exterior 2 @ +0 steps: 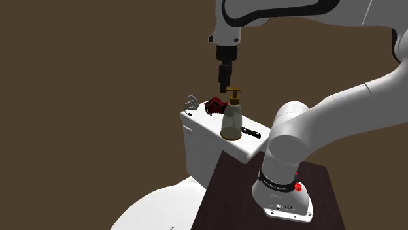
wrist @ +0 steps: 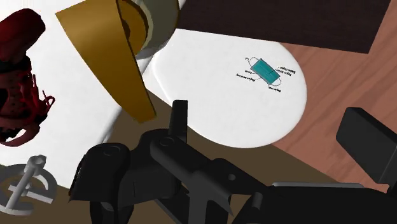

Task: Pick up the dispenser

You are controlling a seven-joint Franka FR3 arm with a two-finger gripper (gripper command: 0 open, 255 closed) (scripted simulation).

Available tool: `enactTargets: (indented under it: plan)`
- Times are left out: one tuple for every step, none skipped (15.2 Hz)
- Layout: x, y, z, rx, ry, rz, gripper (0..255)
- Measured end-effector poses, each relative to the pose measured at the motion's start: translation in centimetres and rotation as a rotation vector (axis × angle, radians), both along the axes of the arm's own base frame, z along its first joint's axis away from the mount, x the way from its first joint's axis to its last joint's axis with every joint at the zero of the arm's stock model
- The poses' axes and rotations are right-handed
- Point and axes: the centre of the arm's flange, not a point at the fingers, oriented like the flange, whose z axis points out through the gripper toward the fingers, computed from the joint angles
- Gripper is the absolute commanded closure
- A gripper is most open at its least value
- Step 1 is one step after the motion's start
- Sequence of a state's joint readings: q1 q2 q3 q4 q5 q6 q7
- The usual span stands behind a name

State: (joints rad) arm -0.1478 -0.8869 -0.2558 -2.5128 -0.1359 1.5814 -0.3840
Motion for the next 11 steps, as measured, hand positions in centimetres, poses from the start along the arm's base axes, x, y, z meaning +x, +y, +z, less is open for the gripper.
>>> enactTargets:
  plan:
    - [-0.6,-1.2,-0.2,-0.004,-0.004,-0.004,0]
    - [-1.1,-2.3,-0.5,-0.009,-0.009,-0.007,0]
    - [-1.7,-3.6,-0.8,-0.012,-0.013,-0.011,0]
    - [-2.3,-4.7,-1.0,-0.017,-0.017,-0.014,0]
    - [-2.7,-5.7,-1.3,-0.021,-0.021,-0.018,0]
    - [-3.2,-6.8,-1.4,-0.025,-0.025,-0.022,0]
    - [-3.6,-8.1,-1.8,-0.029,-0.029,-0.025,0]
    - [-3.9,-8.7,-2.1,-0.031,-0.031,-0.027,0]
    - [-4.0,-9.0,-2.6,-0.033,-0.032,-0.028,0]
    - [-4.1,-9.1,-3.1,-0.033,-0.032,-0.028,0]
    - [-4.0,-9.1,-3.7,-0.034,-0.032,-0.028,0]
